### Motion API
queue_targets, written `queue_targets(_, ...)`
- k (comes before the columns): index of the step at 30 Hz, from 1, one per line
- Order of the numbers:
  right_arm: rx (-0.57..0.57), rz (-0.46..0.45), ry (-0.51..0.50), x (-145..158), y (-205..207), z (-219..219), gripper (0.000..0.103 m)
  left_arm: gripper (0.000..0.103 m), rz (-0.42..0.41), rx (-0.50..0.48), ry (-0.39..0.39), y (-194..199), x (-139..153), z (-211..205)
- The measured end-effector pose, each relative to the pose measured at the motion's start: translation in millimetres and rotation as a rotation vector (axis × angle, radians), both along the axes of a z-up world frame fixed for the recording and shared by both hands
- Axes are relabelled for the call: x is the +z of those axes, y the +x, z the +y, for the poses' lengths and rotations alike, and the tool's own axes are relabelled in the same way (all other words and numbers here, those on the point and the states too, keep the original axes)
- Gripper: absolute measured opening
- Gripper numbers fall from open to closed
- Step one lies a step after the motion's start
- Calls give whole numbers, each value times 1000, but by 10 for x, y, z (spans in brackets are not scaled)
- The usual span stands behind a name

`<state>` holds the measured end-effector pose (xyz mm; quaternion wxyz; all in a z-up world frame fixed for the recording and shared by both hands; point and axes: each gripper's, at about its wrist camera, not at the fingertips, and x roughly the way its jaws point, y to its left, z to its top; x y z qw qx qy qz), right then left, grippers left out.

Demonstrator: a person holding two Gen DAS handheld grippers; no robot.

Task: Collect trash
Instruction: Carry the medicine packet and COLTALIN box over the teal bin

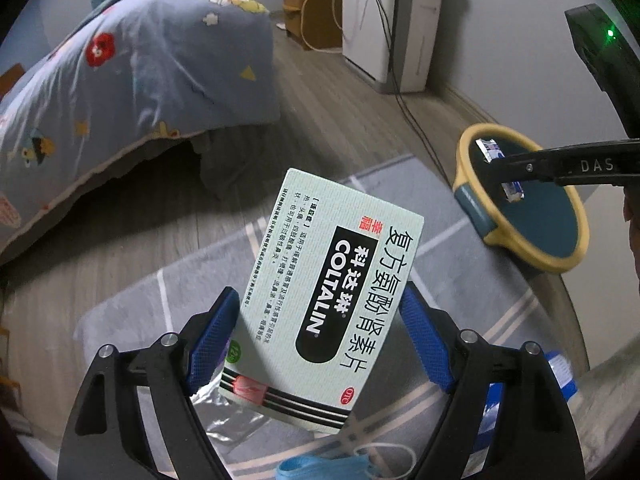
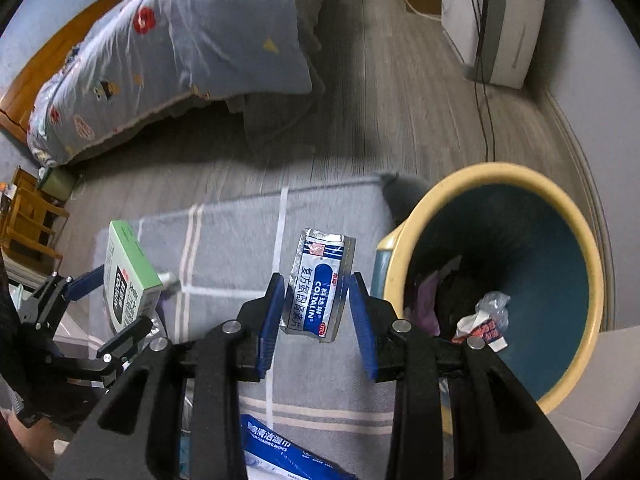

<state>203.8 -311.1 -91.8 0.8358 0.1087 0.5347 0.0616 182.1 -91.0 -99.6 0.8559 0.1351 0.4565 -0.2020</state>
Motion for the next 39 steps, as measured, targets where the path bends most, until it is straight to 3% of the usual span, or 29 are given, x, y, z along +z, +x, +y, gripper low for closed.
queue_targets(12,-48,-38,20,118,-67,-484,33,81,-36,-41,-48,39,158,-368)
queue_targets(24,-90,-100,-46,348,-101,-1135,33,82,-84,-163,-53,-209,250,-975)
queue_targets(27,-113,-94,-91,312,-89,-1297,33,82,-85,-179,-75,-280,308,-1156)
queue_targets(33,-156,-27,-39,94,-87,-1589,33,82,-74,-203,-111,-311,288,-1621)
queue_targets(39,-164,17,-73,-56,-95,-1717,33,82,-58,-247,-104,-299,148,-2067)
